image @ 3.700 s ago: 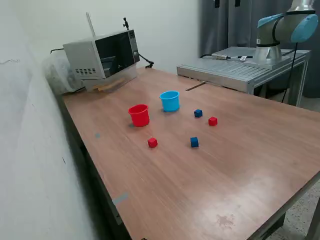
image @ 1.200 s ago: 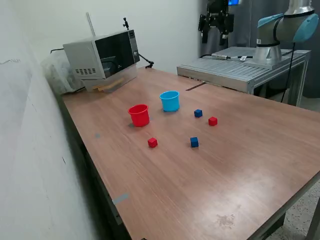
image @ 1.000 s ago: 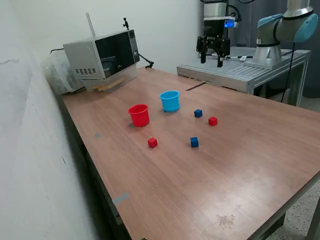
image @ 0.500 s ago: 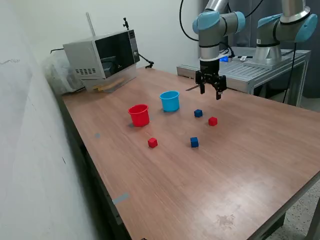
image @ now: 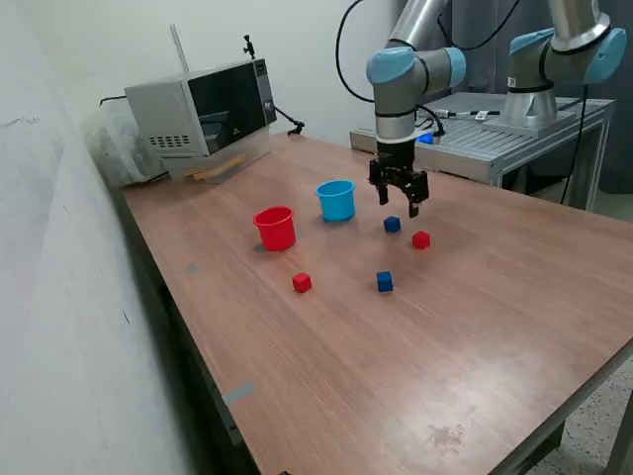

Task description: Place red objects in the red bin, and blue objects in the blue bin.

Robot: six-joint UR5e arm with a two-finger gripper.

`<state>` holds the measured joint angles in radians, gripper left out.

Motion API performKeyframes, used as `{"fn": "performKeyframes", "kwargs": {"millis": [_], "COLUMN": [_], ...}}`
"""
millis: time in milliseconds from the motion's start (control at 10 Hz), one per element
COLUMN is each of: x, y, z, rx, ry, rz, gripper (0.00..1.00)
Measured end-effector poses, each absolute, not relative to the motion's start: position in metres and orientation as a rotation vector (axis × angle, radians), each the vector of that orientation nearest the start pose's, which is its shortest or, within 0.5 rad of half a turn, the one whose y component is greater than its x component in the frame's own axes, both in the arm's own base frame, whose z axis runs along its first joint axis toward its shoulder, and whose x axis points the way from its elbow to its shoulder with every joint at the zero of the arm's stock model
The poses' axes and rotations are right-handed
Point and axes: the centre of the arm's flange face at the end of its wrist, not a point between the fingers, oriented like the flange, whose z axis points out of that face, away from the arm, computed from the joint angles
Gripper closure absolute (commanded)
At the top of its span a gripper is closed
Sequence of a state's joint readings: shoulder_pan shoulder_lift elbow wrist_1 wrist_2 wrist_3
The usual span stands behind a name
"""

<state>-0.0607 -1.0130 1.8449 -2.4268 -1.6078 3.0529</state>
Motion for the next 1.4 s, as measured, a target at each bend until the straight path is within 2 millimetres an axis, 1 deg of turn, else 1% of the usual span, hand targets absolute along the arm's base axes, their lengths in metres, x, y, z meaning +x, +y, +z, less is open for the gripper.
{"fn": "performKeyframes", "kwargs": {"millis": [200,400,600,800,1100,1400], "x": [-0.612,-0.62,-0.624,-0.623,-0.615,-0.604], "y": [-0.082,-0.068,-0.056,-0.049,-0.051,-0.062], "z": [0.132,0.13,0.129,0.128,0.123,0.121], "rx": [-2.237,-2.226,-2.222,-2.228,-2.237,-2.252], "ry": [2.207,2.229,2.236,2.228,2.205,2.178], "rz": [0.094,0.112,0.12,0.123,0.105,0.087], "gripper": [0.0,0.0,0.0,0.0,0.0,0.0]}}
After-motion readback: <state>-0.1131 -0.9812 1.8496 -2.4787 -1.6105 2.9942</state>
